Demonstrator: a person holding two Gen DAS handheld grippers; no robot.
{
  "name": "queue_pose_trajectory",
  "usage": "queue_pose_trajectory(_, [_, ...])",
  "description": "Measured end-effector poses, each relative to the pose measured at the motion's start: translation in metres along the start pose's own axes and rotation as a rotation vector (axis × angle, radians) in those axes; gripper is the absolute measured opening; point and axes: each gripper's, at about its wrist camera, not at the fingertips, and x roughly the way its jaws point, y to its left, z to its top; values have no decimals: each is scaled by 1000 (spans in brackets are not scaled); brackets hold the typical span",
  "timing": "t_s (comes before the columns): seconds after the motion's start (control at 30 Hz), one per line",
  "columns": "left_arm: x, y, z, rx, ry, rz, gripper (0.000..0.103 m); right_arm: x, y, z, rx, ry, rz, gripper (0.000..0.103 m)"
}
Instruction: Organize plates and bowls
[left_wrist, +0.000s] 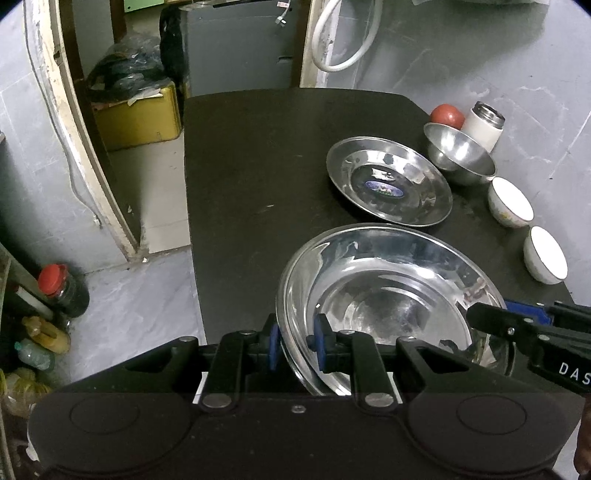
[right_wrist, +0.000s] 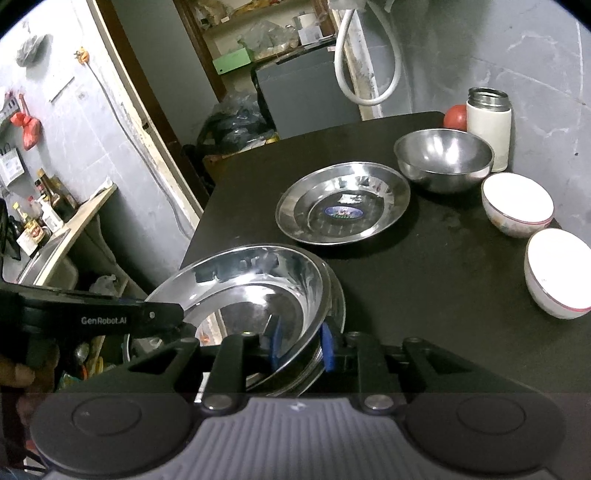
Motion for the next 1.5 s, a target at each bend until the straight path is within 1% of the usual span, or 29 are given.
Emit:
queue_pose_trajectory(0.2, [3, 1, -1, 7, 4, 2, 20, 3, 1, 0, 1, 5, -5, 28])
queue_pose_trajectory(0.33, [8, -2, 1, 15, 14, 9, 20, 5, 3, 0, 4, 8, -11, 32])
queue_pose_trajectory(1.03, [24, 1, 3, 40, 41, -2, 20, 12, 7, -3, 29, 26, -49, 32])
queue_pose_trajectory(1.37, [31, 4, 5, 47, 64, -17, 22, 14, 11, -2, 27, 18, -51, 39])
queue_pose_trajectory(1.43, [31, 5, 6, 47, 58, -26, 22, 14, 11, -2, 30, 14, -53, 42])
queue_pose_trajectory(1.5, [30, 5, 7, 54, 52, -26, 22, 16, 11, -1, 33, 11, -54, 42])
